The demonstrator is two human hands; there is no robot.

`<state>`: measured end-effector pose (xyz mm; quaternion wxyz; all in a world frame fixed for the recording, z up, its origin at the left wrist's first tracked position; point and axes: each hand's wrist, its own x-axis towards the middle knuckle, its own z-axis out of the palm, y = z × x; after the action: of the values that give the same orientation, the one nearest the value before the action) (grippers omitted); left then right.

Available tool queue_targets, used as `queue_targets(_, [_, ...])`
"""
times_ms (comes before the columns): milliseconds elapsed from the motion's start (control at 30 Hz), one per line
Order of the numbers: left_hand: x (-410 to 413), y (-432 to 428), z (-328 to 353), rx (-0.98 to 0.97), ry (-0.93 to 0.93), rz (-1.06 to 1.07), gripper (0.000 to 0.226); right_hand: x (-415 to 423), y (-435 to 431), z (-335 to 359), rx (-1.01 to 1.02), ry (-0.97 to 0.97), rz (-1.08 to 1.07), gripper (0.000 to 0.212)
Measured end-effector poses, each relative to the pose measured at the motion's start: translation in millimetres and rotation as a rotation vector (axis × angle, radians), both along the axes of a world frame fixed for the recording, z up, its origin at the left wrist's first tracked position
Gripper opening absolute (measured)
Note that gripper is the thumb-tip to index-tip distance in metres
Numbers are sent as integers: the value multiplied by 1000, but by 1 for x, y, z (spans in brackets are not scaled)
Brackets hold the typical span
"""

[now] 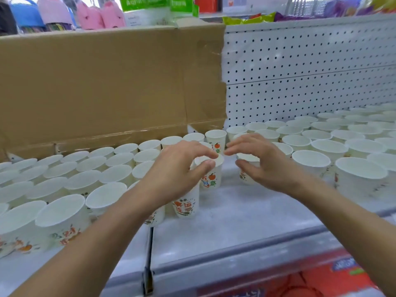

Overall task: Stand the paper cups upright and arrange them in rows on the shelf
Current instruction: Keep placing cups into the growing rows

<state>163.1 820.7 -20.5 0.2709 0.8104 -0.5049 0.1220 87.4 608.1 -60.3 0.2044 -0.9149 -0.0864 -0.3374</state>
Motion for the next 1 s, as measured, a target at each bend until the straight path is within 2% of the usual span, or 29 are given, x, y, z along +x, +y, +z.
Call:
queue_targets(100, [-23,-32,-3,-31,35,-90,32,-37,-11,-6,106,-153,-248,31])
queue_targets(167, [-34,-56,-11,-25,80,-107,49,-62,-24,-11,131,-188,-426,36])
queue_targets(233, [-37,-82,-23,-17,121,-48,72,-81,-37,-16,120,-107,-567,49])
queue_targets(333, [-26,-118,-37,-16,226,86,95,-93,-49,-13,101,109,-656,70])
queue_targets(433, [-11,-144,-45,-54,321,166,105,-89,-58,-2,-56,310,-763,83])
queue_targets(533, [-12,-156,-50,-91,348,226,99,-80,-66,4,-203,413,-826,87])
queue_targets(667, [-24,-156,-55,-135,338,267,78,-71,-72,2,-250,364,-804,80])
queue_targets(800, [-49,-137,-55,-125,251,296,62,-72,-68,-3,-210,248,-641,71])
queue_targets(900, [-67,-109,-51,-214,258,343,61,-80,-60,-4,36,143,-414,69])
queue_targets(1000, [-81,-77,-49,-344,336,363,57,-88,-45,0,329,133,-206,67])
